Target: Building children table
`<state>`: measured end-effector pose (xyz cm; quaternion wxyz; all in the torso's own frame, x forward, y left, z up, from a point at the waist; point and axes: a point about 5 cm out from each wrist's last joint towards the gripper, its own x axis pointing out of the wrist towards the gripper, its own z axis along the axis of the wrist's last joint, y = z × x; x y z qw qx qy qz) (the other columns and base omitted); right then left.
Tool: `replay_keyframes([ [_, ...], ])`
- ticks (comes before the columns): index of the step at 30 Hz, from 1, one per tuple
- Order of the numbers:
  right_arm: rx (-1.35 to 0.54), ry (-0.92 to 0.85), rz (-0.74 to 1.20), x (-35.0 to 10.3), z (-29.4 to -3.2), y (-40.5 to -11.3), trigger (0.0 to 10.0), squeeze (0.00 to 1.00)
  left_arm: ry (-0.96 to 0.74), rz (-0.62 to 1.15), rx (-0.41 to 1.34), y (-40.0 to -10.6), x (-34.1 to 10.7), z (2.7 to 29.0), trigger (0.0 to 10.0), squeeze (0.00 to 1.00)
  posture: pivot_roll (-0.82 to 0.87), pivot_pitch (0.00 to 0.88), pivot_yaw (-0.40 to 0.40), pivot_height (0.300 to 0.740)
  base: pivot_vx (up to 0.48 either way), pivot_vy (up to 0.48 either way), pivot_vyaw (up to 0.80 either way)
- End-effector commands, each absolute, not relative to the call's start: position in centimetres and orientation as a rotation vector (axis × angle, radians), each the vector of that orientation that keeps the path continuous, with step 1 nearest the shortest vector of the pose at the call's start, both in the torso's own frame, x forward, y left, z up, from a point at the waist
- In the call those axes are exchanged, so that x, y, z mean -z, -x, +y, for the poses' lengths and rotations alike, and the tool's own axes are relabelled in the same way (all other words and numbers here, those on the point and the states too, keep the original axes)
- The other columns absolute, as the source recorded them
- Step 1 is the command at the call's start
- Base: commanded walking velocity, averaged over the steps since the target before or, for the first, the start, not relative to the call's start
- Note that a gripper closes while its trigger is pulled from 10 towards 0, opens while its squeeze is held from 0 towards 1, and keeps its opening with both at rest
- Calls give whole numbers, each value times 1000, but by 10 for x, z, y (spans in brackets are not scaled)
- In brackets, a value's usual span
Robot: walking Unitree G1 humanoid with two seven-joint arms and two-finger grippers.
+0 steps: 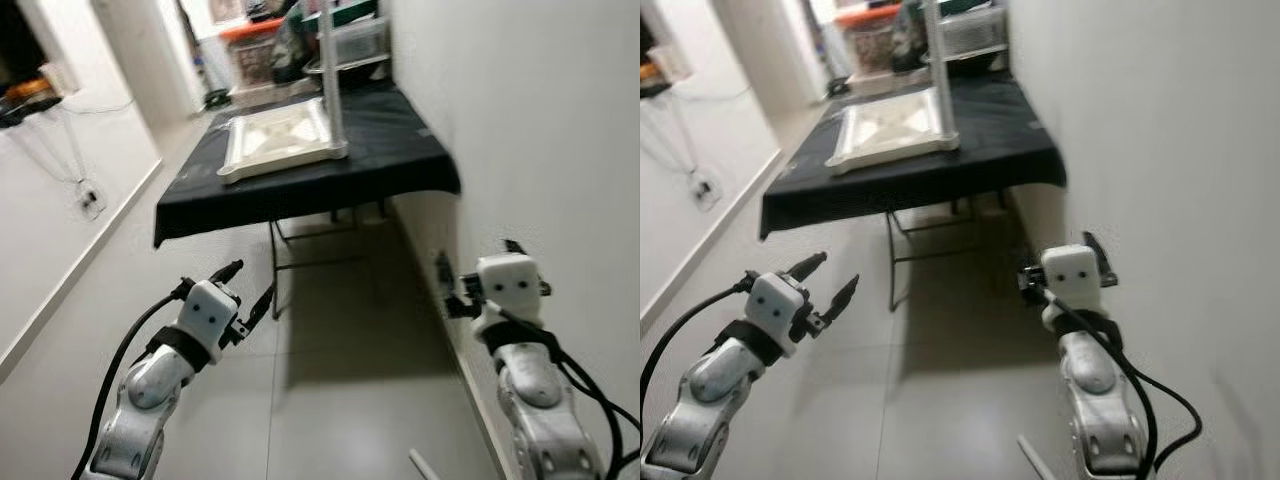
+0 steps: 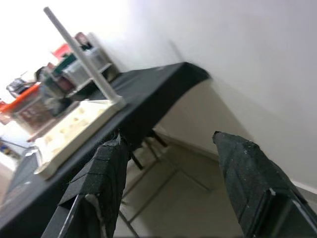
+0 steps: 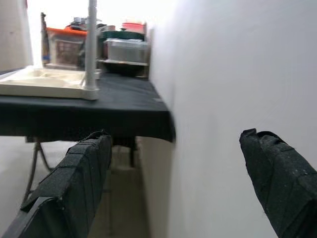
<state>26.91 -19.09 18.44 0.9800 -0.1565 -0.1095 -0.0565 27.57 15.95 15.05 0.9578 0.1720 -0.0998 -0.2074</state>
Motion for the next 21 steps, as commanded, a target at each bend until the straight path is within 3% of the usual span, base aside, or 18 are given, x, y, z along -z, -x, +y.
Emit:
replay_keyframes([
  [1,106,308,-205,-181,-185,-268,10000,0,-355,-190,426,-277,-147,161,10000,0,-310,0,213,740,0,0,-800],
  [21,7,294,-195,-179,-161,-285,10000,0,-371,-207,356,-270,-147,169,10000,0,-203,0,124,740,0,0,-800],
])
